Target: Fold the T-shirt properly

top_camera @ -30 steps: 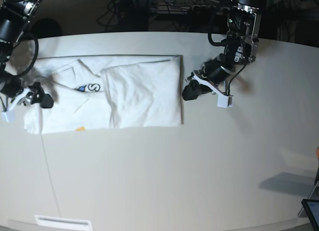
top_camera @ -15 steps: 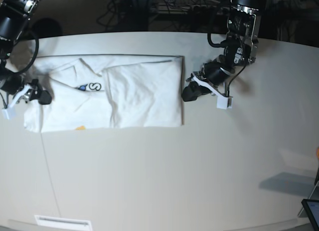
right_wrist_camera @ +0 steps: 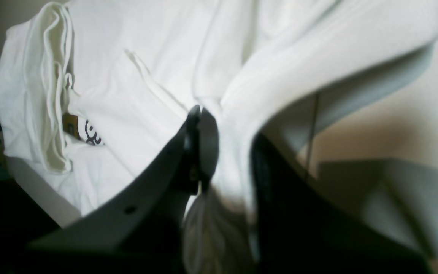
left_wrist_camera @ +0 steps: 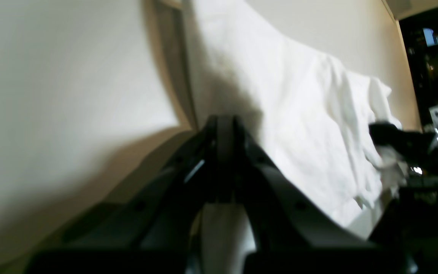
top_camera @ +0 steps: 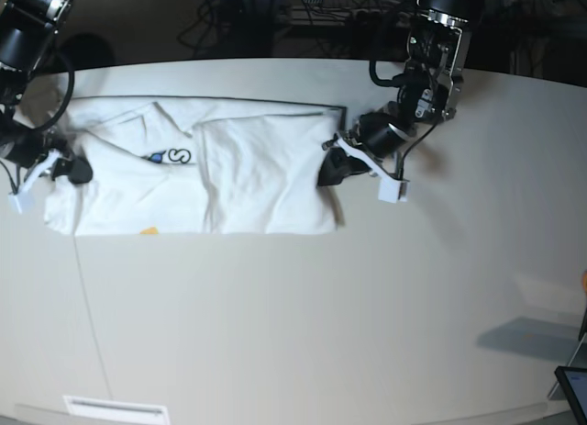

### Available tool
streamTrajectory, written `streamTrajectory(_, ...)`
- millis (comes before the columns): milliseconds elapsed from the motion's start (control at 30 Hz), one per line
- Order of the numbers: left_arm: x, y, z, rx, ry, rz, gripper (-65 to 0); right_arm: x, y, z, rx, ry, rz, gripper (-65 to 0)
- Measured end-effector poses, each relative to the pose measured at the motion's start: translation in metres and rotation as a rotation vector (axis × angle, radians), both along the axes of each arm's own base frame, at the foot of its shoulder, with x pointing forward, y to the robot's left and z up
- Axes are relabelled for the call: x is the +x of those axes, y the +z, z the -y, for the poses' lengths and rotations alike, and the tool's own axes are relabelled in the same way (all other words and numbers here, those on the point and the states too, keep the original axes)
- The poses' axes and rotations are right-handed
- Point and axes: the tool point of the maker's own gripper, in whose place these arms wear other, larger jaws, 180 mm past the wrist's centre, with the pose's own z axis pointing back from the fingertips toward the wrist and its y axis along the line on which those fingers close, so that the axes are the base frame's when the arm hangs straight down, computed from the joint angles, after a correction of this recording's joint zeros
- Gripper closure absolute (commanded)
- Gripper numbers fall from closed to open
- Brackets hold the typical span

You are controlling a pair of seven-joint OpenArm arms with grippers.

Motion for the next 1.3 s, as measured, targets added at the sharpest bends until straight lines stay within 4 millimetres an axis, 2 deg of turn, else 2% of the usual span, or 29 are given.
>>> streamTrajectory(100,0.004,-0.001,0.019,-0.026,-0.021,0.008,0.0,-0.001,0.001,0.004,-0.016,0.01,-0.005,-0.3)
streamTrajectory(233,0.014,-0.003,0.029,-0.048,-0.011,0.01,0.0,-0.002,0.003,0.013,-0.035,0.006,-0.002,-0.3)
streamTrajectory(567,0.014,-0.003,0.031,-0.047,-0.009,0.014,0.0,-0.017,0.017,0.057,-0.266,0.017,-0.07,-0.3)
streamTrajectory(733,0.012,-0.003,0.038,-0.044,-0.034,0.016,0.0,-0.016,0.025,0.063,-0.324,-0.007,-0.094,-0.3)
streamTrajectory(800,0.009,-0.002,0.048,-0.055,-0.06,0.009,0.0,-0.013,0.03,0.064,-0.332,-0.039,-0.102,-0.3)
streamTrajectory(933,0.01,-0.001,0.055,-0.062,-0.085,0.01,0.0,-0.002,0.045,0.067,-0.353,-0.094,-0.078,-0.3)
streamTrajectory(1033,0.016,0.0,0.072,-0.04,-0.158,0.013,0.0,0.009,0.06,0.068,-0.369,-0.117,-0.041,-0.3)
streamTrajectory(1133,0.008,0.0,0.089,-0.045,-0.22,0.009,0.0,0.018,0.076,0.071,-0.38,-0.173,-0.015,-0.3)
streamTrajectory(1300,0.012,-0.002,0.098,-0.045,-0.253,0.007,0.0,0.022,0.09,0.071,-0.394,-0.193,0.01,-0.3)
